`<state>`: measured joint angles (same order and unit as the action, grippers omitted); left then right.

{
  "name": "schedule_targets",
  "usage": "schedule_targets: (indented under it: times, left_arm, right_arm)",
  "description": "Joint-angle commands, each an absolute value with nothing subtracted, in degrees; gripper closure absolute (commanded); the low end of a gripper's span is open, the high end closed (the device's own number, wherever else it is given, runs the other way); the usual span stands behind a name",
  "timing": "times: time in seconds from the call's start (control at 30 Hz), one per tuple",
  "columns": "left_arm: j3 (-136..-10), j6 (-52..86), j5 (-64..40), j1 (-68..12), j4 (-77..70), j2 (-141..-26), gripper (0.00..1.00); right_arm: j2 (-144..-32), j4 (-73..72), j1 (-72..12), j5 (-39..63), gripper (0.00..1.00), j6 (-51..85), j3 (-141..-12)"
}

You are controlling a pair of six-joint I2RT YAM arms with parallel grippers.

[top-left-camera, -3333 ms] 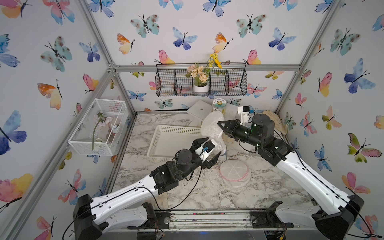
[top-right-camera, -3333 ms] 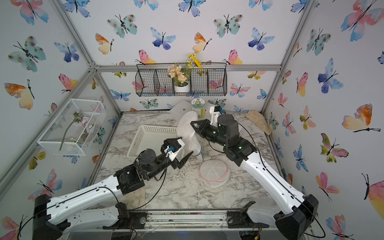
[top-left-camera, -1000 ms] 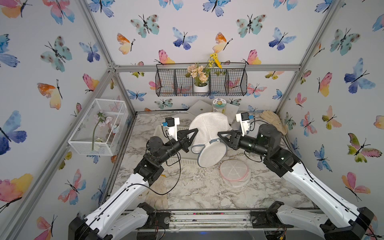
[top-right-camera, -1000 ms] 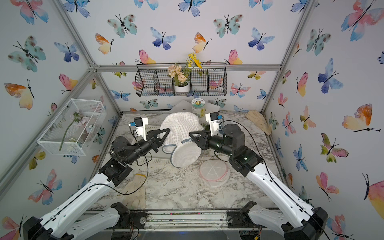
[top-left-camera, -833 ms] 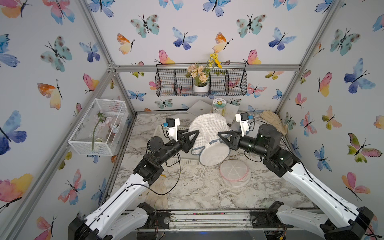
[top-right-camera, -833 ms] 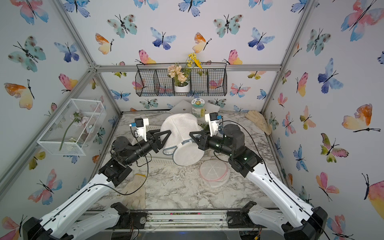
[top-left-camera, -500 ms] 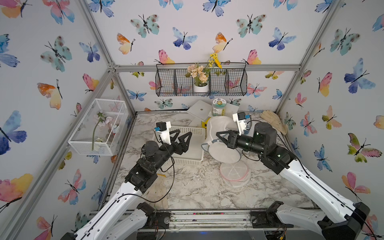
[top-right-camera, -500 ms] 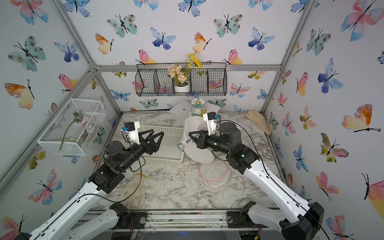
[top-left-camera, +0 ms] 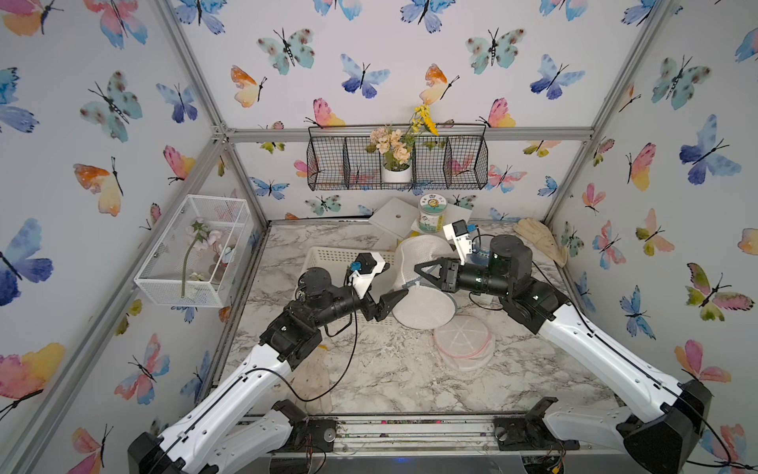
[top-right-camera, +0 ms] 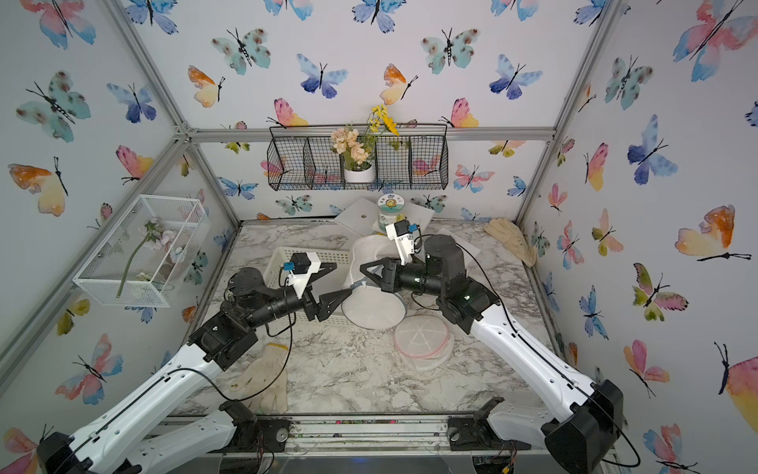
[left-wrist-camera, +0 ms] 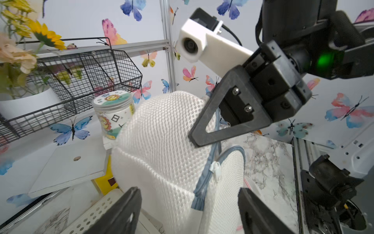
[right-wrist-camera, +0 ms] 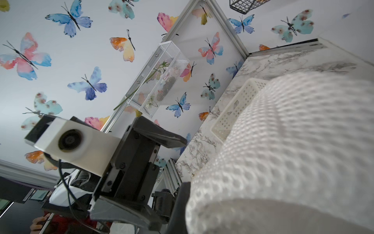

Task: Turn the laundry bag inside out
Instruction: Turn over the laundry bag.

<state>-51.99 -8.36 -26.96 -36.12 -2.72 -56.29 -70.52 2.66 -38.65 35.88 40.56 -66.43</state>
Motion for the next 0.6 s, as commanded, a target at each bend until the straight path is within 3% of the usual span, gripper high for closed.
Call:
schedule_targets:
  times: [0.0,0.13,0.43,0.57]
  left_arm:
    - [-54.34,-15.82,-33.65,-36.30,0.95,-58.10,0.19]
    - [-53.47,-16.55,-33.74,-36.30,1.29,-59.04,0.24]
    - [-51.88,-16.89,-42.71,-36.30,1.08,-57.76,0.52]
    - [-51.25,-16.45,-44.54,-36.30,0.35,-56.46,0.57]
  right_arm:
    - [-71.09,-2.41,-38.58,43.48,0.98,41.51,-68.55]
    - [-71.15,-5.16,-38.58,45.35,0.98,42.19,-68.12]
    - [-71.02,-6.16,-38.58,44.84,0.98,42.28,-67.68]
    - [-70.67,-5.04,-38.58,43.74,0.98,41.44,-67.15]
